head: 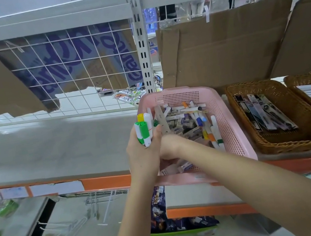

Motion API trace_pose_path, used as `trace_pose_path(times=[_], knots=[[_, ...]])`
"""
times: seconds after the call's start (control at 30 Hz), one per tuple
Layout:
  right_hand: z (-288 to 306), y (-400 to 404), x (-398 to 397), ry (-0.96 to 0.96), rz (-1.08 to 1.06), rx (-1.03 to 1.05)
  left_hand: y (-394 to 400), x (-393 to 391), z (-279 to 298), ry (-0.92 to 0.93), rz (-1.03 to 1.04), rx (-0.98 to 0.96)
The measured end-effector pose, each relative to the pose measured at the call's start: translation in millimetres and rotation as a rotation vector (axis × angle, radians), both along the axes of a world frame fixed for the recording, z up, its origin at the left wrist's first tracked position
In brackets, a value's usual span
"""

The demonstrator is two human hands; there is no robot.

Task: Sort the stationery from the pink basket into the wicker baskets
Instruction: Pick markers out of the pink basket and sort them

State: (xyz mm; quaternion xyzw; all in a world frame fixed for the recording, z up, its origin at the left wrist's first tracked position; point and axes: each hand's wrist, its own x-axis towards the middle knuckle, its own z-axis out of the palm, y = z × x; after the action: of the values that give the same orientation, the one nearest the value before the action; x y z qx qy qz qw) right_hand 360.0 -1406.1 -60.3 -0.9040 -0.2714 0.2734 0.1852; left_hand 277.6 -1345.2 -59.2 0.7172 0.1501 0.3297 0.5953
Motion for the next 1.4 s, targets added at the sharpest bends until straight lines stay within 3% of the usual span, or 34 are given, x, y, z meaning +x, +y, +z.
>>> trace_pose_path(times=[0.23, 0.43, 0.7, 0.87, 1.1, 1.27, 1.4], knots=[[7.9, 7.5, -8.3, 0.227, 0.102, 0.011, -0.7, -0.9, -1.2, -0.021, 0.004, 0.053], [1.2, -9.1, -0.3, 0.439, -0.141, 0.151, -0.3, -3.7, -0.1, -0.016, -0.032, 0.088], [28.9, -64.3, -6.3, 0.228, -0.196, 0.495, 0.6, -0.5, 4.2, -0.014, -0.024, 0.003], [34.0, -83.9, -24.2, 0.009, -0.194, 0.702, -5.7, 0.4, 10.7, -0.044, -0.128, -0.036], [23.3, -82.3, -46.8, -0.262, -0.240, 0.766, -29.0, 7.8, 15.1, -0.025, -0.153, -0.098], [20.1, -82.0, -52.7, -0.463, -0.206, 0.730, -34.5, 12.2, 15.6, -0.025, -0.085, 0.007], [16.5, -84.9, -51.1, -0.398, -0.214, 0.750, -35.7, 13.7, 14.8, -0.027, -0.018, 0.022]])
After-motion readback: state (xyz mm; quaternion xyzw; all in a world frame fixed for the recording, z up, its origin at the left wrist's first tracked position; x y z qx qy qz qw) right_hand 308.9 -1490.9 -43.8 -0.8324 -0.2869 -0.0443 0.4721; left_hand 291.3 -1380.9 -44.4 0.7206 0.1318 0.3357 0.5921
